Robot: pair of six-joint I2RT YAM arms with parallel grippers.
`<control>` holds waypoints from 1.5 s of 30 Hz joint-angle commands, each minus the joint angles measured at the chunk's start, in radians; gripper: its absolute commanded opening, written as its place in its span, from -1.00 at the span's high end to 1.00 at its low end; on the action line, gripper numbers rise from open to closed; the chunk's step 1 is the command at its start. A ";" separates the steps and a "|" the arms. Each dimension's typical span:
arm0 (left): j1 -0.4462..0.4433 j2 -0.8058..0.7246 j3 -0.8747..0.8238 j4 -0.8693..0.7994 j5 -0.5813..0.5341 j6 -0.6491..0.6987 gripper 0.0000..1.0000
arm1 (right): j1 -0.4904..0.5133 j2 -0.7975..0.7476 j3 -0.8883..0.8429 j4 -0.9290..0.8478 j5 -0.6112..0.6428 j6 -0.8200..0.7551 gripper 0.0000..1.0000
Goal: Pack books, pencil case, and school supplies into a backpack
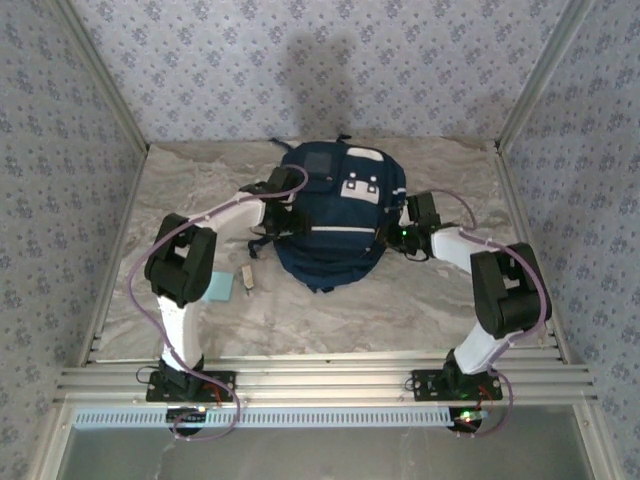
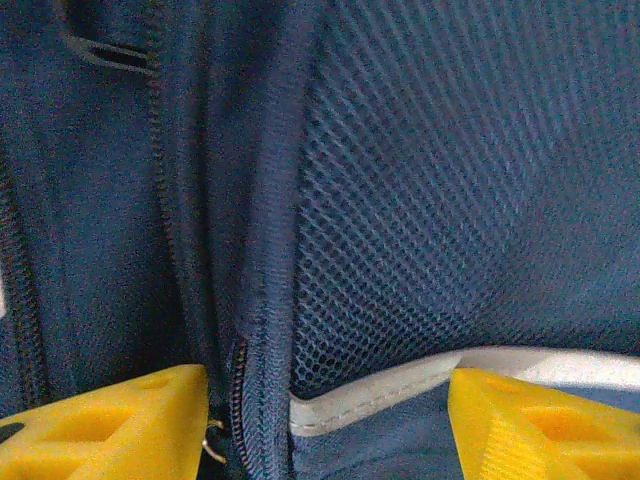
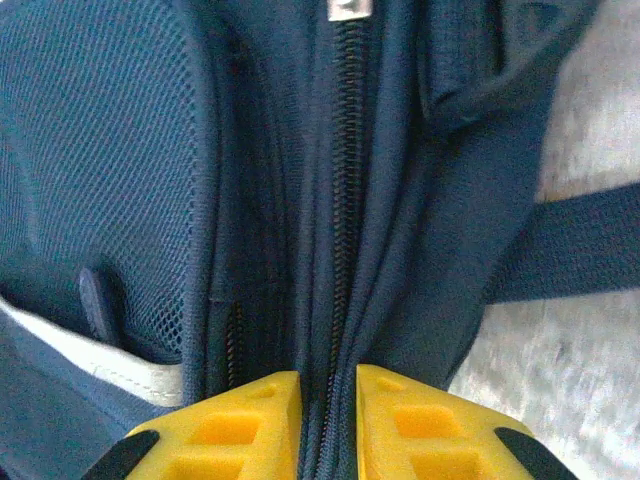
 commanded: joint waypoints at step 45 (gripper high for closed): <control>-0.242 -0.180 0.198 -0.316 0.119 0.234 -0.29 | 0.174 -0.016 -0.029 0.150 0.005 0.210 0.65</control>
